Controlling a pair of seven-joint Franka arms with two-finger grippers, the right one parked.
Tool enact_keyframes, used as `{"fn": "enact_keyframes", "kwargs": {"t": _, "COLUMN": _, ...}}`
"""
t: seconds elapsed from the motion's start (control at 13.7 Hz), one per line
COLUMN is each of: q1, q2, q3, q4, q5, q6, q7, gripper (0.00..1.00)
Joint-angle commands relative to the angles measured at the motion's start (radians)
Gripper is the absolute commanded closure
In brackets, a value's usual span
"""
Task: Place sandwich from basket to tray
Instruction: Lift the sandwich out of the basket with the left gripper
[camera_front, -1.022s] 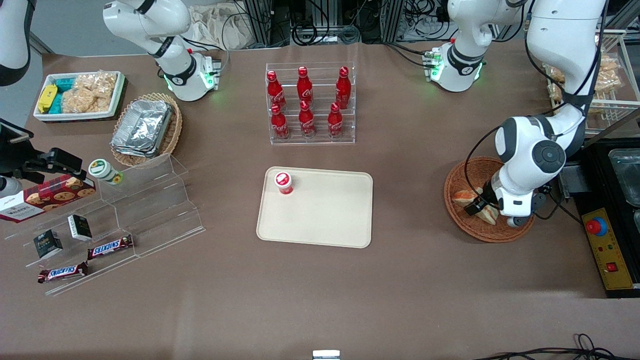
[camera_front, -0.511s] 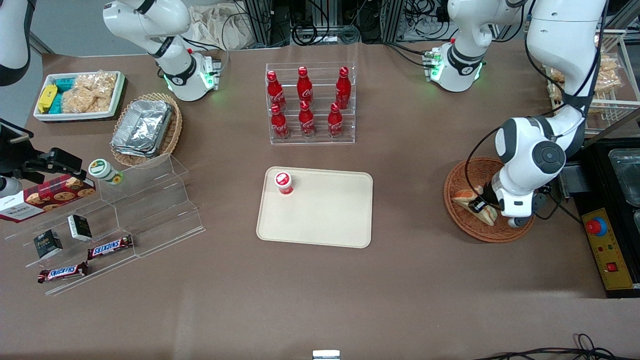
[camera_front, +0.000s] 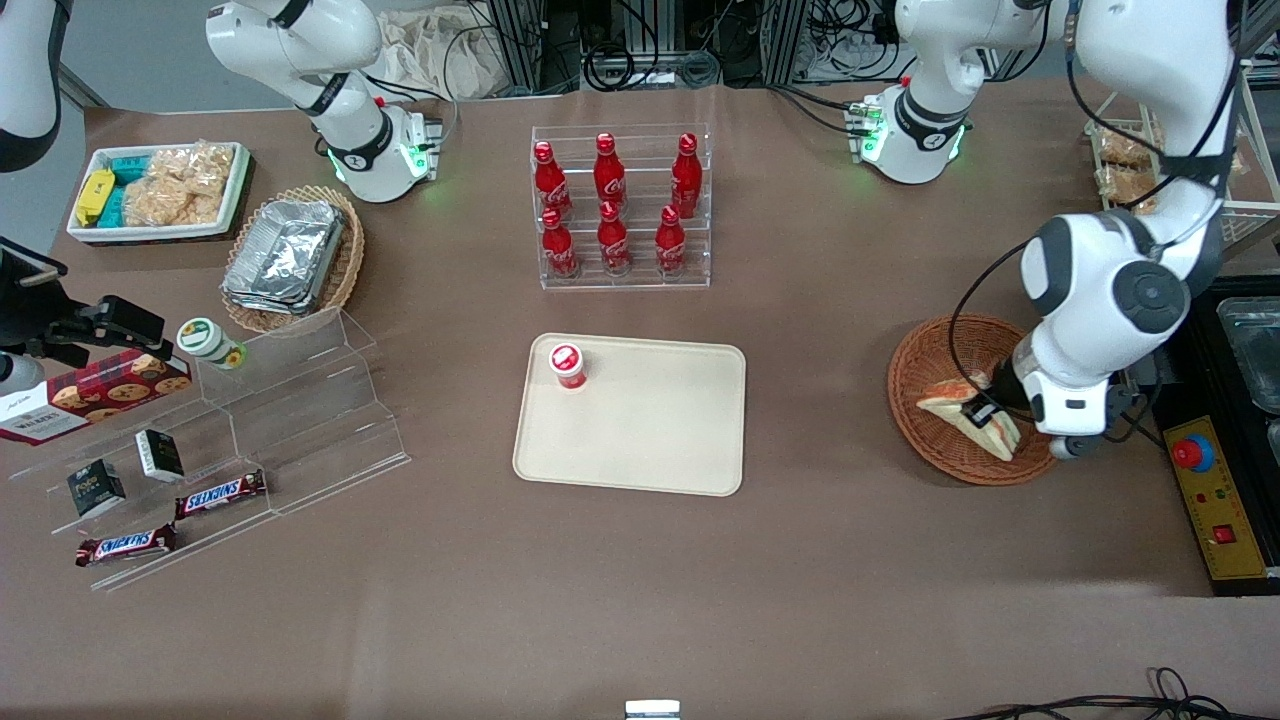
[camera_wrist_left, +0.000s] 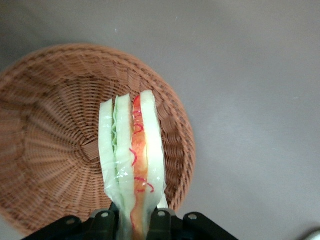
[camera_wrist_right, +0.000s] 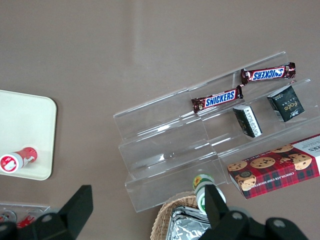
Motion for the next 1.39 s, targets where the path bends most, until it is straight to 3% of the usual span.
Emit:
{"fn": "enact_keyframes", "kwargs": {"t": 0.0, "q1": -0.012, "q2": -0.066, "q3": 0.002, "q4": 0.112, "q5": 0.013, "q6": -0.196, "q7": 0.034, "gripper": 0.81}}
{"fn": "enact_keyframes", "kwargs": {"t": 0.29, "q1": -0.037, "q2": -0.141, "q3": -0.002, "q4": 0.299, "q5": 0.017, "q6": -0.515, "q7": 0.113, "gripper": 0.80}}
{"fn": "enact_keyframes", "kwargs": {"t": 0.58, "q1": -0.109, "q2": -0.149, "q3": -0.025, "q4": 0.474, "q5": 0.017, "q6": -0.711, "q7": 0.105, "gripper": 0.80}}
{"fn": "enact_keyframes", "kwargs": {"t": 0.8, "q1": -0.110, "q2": -0.141, "q3": -0.115, "q4": 0.593, "q5": 0.017, "q6": -0.794, "q7": 0.089, "gripper": 0.81}}
{"fn": "enact_keyframes", "kwargs": {"t": 1.09, "q1": -0.110, "q2": -0.123, "q3": -0.310, "q4": 0.624, "q5": 0.043, "q6": -0.808, "q7": -0.055, "gripper": 0.81}}
{"fn": "enact_keyframes", "kwargs": {"t": 1.31, "q1": -0.112, "q2": -0.032, "q3": -0.451, "q4": 0.624, "q5": 0.094, "q6": -0.752, "q7": -0.167, "gripper": 0.80}}
